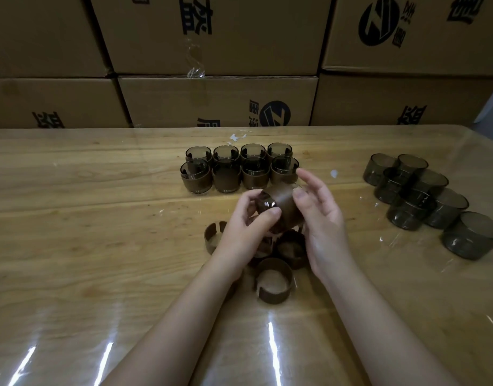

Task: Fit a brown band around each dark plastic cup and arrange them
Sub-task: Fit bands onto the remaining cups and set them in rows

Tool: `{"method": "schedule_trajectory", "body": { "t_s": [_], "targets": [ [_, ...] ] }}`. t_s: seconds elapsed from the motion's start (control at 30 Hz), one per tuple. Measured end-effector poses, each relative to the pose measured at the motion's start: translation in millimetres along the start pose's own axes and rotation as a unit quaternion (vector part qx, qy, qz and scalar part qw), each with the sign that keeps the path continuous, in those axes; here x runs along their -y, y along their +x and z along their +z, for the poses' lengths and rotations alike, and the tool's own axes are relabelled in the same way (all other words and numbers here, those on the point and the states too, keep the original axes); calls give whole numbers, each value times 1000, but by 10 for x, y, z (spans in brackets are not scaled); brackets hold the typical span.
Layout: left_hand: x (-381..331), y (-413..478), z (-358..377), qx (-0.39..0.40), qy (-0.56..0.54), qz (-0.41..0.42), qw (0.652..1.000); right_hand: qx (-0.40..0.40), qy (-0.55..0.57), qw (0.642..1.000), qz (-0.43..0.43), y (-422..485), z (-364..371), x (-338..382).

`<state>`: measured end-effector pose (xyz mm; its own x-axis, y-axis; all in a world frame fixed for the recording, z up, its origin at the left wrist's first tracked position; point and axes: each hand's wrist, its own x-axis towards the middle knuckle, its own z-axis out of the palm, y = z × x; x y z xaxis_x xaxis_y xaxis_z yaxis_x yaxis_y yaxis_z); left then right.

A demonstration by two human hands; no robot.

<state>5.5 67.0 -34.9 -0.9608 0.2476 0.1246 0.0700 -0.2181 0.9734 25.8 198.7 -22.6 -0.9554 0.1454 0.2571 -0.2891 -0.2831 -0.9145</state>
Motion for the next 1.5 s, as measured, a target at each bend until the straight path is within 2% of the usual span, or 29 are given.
{"method": "schedule_trajectory", "body": {
  "t_s": [0.13,0.23,0.37,0.67,1.0,1.5],
  "targets": [
    [6,8,-44,24,-97,16,995,30,-110,992,-51,-49,37,-37],
    [-22,14,-63,50,-152,19,987,69,-109,991,-42,-72,38,-88],
    [-29,24,-78,40,-176,1,984,79,-95,992,-38,-67,31,-117],
    [-16,38,-85,-1,-71,15,997,47,-66,996,-34,-42,-5,-130],
    [-12,9,-73,-14,-32,56,998,35,-70,996,-42,-42,-7,-126],
    [8,15,-77,-5,-16,54,998,49,-90,994,-49,-58,-1,-107]
  ]
}}
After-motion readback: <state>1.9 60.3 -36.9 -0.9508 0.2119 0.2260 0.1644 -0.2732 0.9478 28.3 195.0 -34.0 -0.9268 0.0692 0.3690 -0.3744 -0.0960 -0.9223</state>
